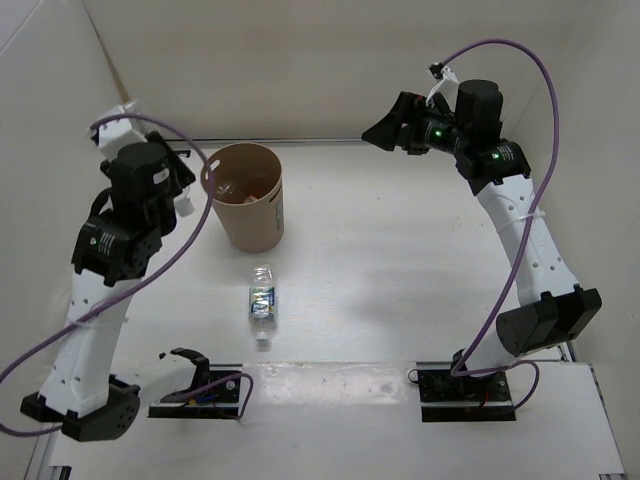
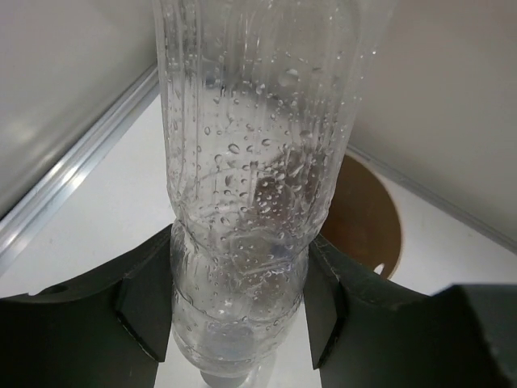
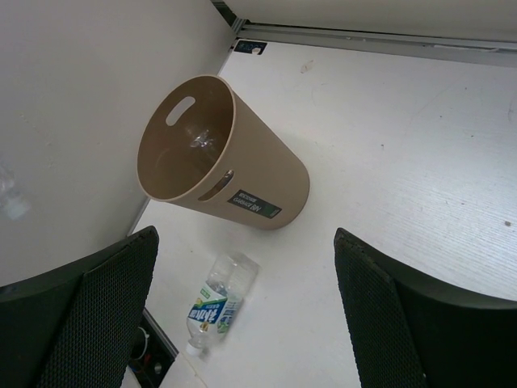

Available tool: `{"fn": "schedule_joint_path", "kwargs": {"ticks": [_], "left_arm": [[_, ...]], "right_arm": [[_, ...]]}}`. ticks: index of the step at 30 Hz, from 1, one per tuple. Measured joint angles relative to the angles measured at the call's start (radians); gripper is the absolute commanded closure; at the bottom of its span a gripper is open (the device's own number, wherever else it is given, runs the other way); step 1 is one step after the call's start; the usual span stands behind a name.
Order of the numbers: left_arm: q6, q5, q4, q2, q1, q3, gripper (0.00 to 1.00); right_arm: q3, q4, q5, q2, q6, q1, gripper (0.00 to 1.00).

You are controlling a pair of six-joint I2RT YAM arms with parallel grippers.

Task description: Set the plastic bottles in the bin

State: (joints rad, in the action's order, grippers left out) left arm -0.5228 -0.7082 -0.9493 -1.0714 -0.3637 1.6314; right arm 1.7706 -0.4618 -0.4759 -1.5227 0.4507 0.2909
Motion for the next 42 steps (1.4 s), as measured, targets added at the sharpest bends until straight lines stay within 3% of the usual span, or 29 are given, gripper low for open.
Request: {"fn": "schedule_joint_path", "kwargs": {"ticks": [10,20,27,29,37,41,42], "left_arm": [[0.209,-0.046,0.247,-0.25,-0.148,0.204,0.53],[0.218,-0.005,0.327,-0.388,-0.163,0.123,0.49],[0.226,0.005,0.34,-0.476,-0.156,0.123,0.38],[0.222,0.01,0.332,-0.487,-0.153,0.123,0.3],[0.189,0.018,0.305,-0.463,-0.115,0.045,0.18],[0.174,0.021,0.287,-0.451,-0.089,0.028,0.0],[0.174,0.022,0.285,-0.447,-0.084,0.028,0.0]], "right_arm": [[-0.002,0.003,-0.002,0.0,0.006,-0.001,0.1],[-0.002,0.008,-0.002,0.0,0.005,-0.004,0.1],[-0.002,0.003,-0.003,0.001,-0.004,-0.021,0.1],[-0.002,-0.004,-0.003,0.002,-0.009,-0.022,0.1],[-0.002,-0.008,-0.002,0.004,-0.013,-0.022,0.1],[-0.002,-0.008,-0.003,0.004,-0.013,-0.02,0.1],[-0.002,-0.008,-0.003,0.004,-0.013,-0.02,0.1]]}}
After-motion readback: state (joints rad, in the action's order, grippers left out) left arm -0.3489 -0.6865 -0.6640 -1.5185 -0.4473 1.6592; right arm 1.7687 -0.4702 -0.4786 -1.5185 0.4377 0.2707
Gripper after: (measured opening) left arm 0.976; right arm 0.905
